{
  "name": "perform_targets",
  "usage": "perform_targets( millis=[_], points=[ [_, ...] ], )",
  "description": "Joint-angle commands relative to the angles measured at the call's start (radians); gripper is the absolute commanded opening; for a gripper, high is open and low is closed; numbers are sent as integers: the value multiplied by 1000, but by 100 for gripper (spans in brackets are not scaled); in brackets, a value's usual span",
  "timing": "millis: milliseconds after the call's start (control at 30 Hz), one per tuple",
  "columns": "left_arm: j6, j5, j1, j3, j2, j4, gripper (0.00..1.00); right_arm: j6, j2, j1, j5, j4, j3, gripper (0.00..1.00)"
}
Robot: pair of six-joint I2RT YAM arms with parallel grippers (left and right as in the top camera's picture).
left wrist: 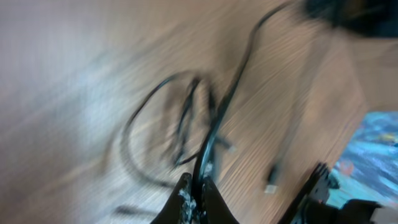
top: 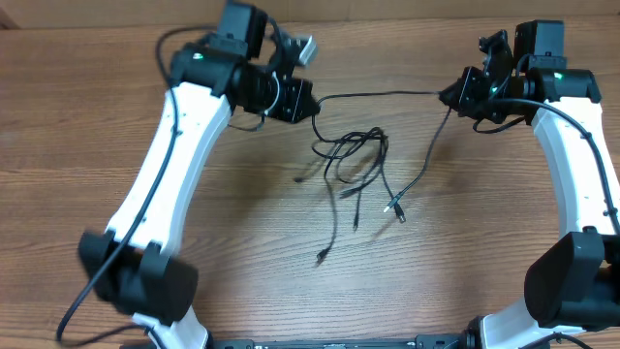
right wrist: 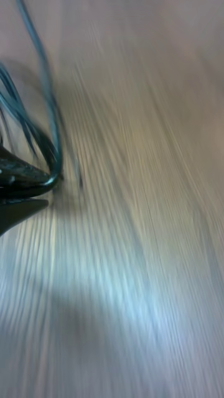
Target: Untangle cables
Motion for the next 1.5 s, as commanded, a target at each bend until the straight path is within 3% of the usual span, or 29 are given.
perform_targets(
  millis=[0,67,100,133,167,200,367,533,633,700,733,833,1067,1167,1267,1400,1467],
  points=[
    [-19,13,7,111,-111,3,4,38,-6,-11,394,-21,24,4],
    [-48,13,7,179,-146,18,4,63,-6,-11,465,-29,24,6],
    [-64,13,7,205,-160,27,4,66,-6,-11,472,-29,24,20],
    [-80,13,7,235,-177,40,4,76,-6,-11,472,-30,24,46],
    [-89,10,7,257,-191,50,4,83,-6,-11,470,-31,24,64],
    [-97,2,7,283,-208,63,4,82,-6,-11,463,-33,24,70],
    [-124,-145,7,335,-281,93,4,76,-6,-11,411,-43,24,80],
    [-219,-296,7,322,-272,-26,11,74,-6,-11,251,-72,24,84],
    [-247,-315,7,293,-235,-121,18,75,-6,-11,195,-149,24,80],
    [-251,-315,5,266,-193,-185,19,79,-6,-11,190,-209,22,66],
    [-251,-314,0,252,-164,-220,19,80,-6,-11,189,-240,16,54],
    [-249,-304,-18,224,-79,-290,17,87,-6,-11,171,-301,-7,38],
    [-112,-69,-94,211,157,-311,19,105,-6,-11,166,-389,-31,37],
    [-111,-38,-137,211,238,-273,22,105,-6,-9,164,-394,-62,36],
    [-113,-37,-175,211,303,-244,26,126,-6,0,151,-378,-124,29],
    [-116,-37,-229,211,377,-215,28,139,-6,21,55,-325,-256,4],
    [-119,-38,-256,211,408,-197,29,140,-6,37,20,-280,-328,4]
  ],
)
